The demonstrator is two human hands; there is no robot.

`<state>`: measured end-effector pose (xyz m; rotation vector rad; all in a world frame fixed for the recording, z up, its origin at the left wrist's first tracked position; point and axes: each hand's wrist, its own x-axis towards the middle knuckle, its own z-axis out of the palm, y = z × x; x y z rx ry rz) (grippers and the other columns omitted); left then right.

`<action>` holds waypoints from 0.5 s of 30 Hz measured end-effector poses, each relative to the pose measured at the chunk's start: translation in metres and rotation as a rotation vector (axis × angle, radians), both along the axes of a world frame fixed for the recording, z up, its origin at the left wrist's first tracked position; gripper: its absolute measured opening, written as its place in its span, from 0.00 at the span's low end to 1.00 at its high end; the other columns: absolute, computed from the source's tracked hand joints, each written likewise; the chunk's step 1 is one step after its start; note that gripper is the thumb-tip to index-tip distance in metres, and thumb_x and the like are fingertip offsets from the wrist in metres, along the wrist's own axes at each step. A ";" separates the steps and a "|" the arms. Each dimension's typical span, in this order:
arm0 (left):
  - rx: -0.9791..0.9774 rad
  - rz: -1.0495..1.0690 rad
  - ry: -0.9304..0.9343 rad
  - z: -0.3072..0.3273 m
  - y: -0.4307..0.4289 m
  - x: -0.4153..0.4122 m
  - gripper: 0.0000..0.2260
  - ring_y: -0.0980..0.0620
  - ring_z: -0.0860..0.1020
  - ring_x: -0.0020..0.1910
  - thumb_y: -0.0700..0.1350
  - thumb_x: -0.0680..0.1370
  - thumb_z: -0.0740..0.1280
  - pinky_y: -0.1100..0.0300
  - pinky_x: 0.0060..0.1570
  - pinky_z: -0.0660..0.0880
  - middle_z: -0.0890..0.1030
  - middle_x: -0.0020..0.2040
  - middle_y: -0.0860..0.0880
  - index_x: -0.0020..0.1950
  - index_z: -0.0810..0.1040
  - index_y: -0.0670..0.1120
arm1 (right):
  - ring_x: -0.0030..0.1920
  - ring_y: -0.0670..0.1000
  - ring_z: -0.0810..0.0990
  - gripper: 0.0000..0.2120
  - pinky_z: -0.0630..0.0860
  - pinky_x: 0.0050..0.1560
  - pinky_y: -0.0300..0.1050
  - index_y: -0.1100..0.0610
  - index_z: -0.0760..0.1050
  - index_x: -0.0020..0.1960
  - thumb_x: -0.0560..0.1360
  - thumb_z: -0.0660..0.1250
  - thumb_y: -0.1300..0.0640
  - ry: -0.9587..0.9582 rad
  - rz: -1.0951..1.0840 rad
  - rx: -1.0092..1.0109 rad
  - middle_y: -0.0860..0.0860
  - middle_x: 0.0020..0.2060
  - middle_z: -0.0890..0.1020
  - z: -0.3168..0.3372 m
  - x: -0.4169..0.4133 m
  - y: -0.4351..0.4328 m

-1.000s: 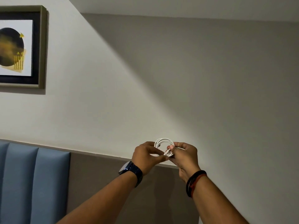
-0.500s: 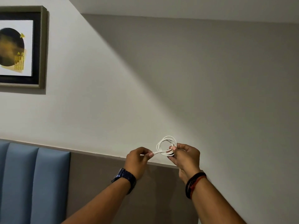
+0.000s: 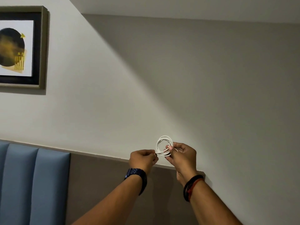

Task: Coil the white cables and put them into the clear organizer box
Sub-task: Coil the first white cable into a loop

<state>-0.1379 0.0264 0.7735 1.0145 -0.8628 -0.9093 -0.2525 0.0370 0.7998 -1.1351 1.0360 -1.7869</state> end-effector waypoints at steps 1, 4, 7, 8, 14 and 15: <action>0.008 -0.010 0.018 0.002 0.000 -0.003 0.07 0.43 0.84 0.41 0.34 0.71 0.69 0.52 0.48 0.81 0.85 0.38 0.40 0.34 0.83 0.41 | 0.43 0.55 0.84 0.07 0.81 0.35 0.41 0.57 0.78 0.41 0.71 0.72 0.67 0.009 -0.006 -0.011 0.57 0.42 0.84 0.000 0.001 0.000; 0.001 -0.109 0.183 0.007 0.000 -0.007 0.07 0.42 0.84 0.42 0.38 0.70 0.71 0.54 0.47 0.81 0.84 0.40 0.35 0.34 0.82 0.34 | 0.43 0.55 0.85 0.05 0.82 0.37 0.42 0.58 0.78 0.43 0.71 0.72 0.66 0.014 0.011 -0.034 0.57 0.42 0.84 0.000 0.000 0.002; -0.008 -0.184 0.201 0.009 -0.001 -0.003 0.13 0.45 0.85 0.41 0.43 0.64 0.79 0.58 0.45 0.82 0.85 0.40 0.39 0.40 0.83 0.34 | 0.42 0.53 0.85 0.05 0.82 0.38 0.41 0.57 0.79 0.43 0.72 0.71 0.66 0.024 0.037 -0.048 0.56 0.42 0.85 0.000 -0.002 0.004; 0.003 -0.188 0.202 0.010 -0.002 -0.001 0.13 0.46 0.85 0.41 0.41 0.64 0.79 0.59 0.44 0.82 0.86 0.40 0.39 0.42 0.83 0.34 | 0.42 0.52 0.85 0.06 0.82 0.37 0.40 0.56 0.79 0.42 0.72 0.71 0.66 0.033 0.038 -0.046 0.55 0.41 0.85 0.000 -0.002 0.004; 0.033 -0.126 0.221 0.017 -0.004 -0.002 0.01 0.47 0.84 0.36 0.32 0.67 0.72 0.63 0.32 0.80 0.84 0.36 0.39 0.36 0.83 0.35 | 0.42 0.53 0.85 0.04 0.82 0.38 0.41 0.59 0.79 0.44 0.72 0.71 0.66 0.067 0.042 -0.031 0.56 0.41 0.85 -0.003 0.002 0.002; 0.025 -0.119 0.210 0.017 -0.004 -0.002 0.01 0.46 0.84 0.38 0.32 0.67 0.71 0.63 0.33 0.80 0.85 0.38 0.40 0.38 0.83 0.36 | 0.41 0.53 0.85 0.03 0.82 0.39 0.42 0.60 0.80 0.45 0.72 0.71 0.66 0.077 0.002 -0.017 0.56 0.41 0.85 -0.004 0.002 0.000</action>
